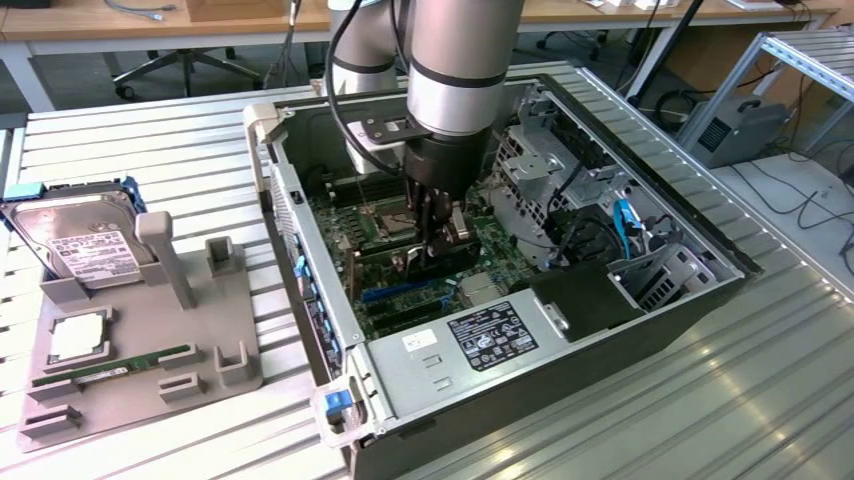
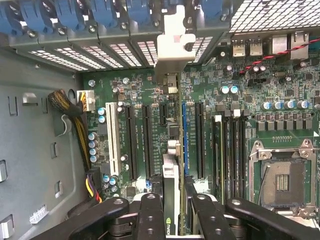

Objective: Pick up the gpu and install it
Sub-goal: 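Insert the gpu into the slot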

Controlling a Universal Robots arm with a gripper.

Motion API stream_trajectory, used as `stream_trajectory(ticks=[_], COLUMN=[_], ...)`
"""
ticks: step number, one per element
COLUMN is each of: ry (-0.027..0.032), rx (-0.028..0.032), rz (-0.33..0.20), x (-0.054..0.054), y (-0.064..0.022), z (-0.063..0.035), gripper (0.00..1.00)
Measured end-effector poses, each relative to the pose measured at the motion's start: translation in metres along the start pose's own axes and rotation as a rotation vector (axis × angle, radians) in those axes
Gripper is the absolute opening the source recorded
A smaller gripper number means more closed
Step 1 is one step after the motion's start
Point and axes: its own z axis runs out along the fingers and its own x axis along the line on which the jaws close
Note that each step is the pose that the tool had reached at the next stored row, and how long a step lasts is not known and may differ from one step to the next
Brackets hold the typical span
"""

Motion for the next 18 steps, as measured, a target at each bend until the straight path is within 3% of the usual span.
stream_trajectory(ticks=[18], ry=[-0.0018], rx=[-0.0007], rz=[0.010], x=[-0.0012], y=[0.0054], z=[0.0001], gripper=[0.27])
